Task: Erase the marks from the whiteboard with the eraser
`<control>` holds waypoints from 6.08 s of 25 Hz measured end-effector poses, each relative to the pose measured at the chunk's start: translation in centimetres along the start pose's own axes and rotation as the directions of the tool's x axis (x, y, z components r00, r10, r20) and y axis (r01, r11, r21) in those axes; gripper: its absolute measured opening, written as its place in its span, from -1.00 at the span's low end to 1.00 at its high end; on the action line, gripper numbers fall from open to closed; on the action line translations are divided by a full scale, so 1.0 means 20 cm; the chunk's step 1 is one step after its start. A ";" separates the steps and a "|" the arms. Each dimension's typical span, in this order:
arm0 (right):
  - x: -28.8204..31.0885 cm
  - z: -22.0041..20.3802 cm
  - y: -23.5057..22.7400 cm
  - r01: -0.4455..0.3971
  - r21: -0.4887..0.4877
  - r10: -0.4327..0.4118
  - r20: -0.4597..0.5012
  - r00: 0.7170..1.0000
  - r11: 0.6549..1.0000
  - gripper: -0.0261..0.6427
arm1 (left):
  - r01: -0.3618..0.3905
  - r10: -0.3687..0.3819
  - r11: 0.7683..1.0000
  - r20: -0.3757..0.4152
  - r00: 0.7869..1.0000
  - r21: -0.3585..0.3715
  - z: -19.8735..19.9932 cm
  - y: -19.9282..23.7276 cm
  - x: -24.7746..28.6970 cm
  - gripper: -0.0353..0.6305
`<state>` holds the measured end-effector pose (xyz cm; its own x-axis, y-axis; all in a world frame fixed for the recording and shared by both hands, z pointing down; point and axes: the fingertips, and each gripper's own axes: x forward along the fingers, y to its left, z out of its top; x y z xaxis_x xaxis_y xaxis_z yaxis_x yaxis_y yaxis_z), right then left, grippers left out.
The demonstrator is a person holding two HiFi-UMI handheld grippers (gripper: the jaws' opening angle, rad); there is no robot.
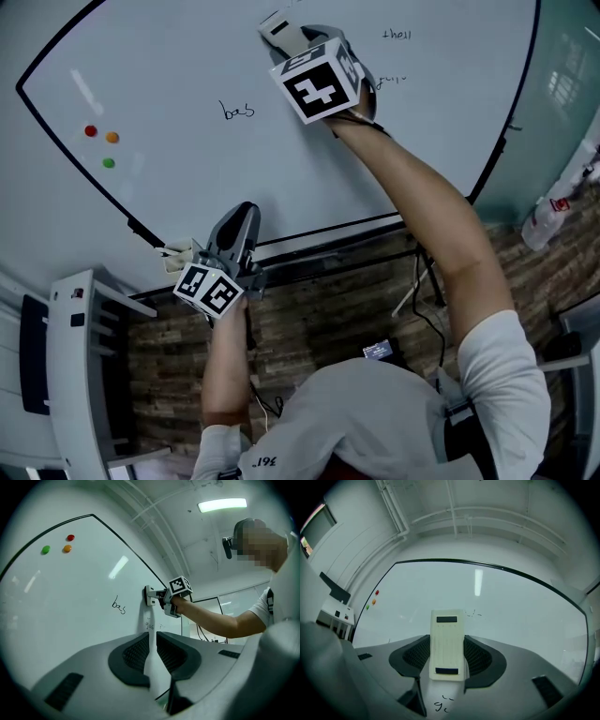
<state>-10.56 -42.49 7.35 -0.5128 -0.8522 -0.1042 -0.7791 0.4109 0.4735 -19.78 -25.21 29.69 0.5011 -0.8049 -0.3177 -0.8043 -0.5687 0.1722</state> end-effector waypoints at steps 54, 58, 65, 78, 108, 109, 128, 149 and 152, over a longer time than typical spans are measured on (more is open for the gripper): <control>-0.37 -0.68 -1.08 0.260 0.023 -0.255 -0.136 0.957 0.965 -0.19 | 0.199 -0.202 0.979 -0.086 0.976 -0.042 -0.33 -0.47 0.66 -0.73; -0.40 -0.72 -1.15 0.300 0.025 -0.292 -0.159 0.943 0.954 -0.20 | 0.207 -0.209 0.978 -0.083 0.974 -0.034 -0.32 -0.46 0.64 -0.73; -0.52 -0.79 -1.19 0.378 0.080 -0.358 -0.193 0.914 0.922 -0.20 | 0.184 -0.186 0.983 -0.081 0.979 -0.021 -0.27 -0.36 0.54 -0.73; -0.34 -0.68 -0.40 0.165 0.102 -0.147 -0.159 0.976 0.981 -0.20 | 0.129 -0.132 0.991 -0.092 0.987 -0.036 -0.20 -0.19 0.22 -0.73; 0.00 -0.61 0.38 0.019 0.013 -0.016 -0.167 0.986 1.000 -0.20 | 0.052 -0.058 0.996 -0.083 0.995 -0.069 -0.24 0.00 -0.01 -0.73; 0.00 -0.61 0.38 0.019 0.013 -0.016 -0.166 0.986 1.000 -0.20 | 0.051 -0.057 0.996 -0.084 0.995 -0.070 -0.24 -0.01 0.00 -0.73; -0.12 -0.77 0.03 0.051 0.025 -0.045 -0.188 0.981 0.998 -0.20 | 0.094 -0.102 0.992 -0.093 0.991 -0.080 -0.33 -0.20 0.28 -0.73; -0.33 -1.04 -0.59 0.159 0.017 -0.151 -0.225 0.963 0.987 -0.20 | 0.164 -0.174 0.982 -0.113 0.978 -0.090 -0.50 -0.45 0.61 -0.73; -0.36 -1.10 -0.69 0.178 0.040 -0.164 -0.228 0.960 0.983 -0.20 | 0.178 -0.188 0.980 -0.114 0.976 -0.088 -0.54 -0.49 0.65 -0.73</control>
<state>11.94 -49.10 20.75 -0.2817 -0.9593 0.0221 -0.8717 0.2655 0.4118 -1.93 -31.99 33.82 0.6761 -0.6979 -0.2365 -0.6708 -0.7157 0.1945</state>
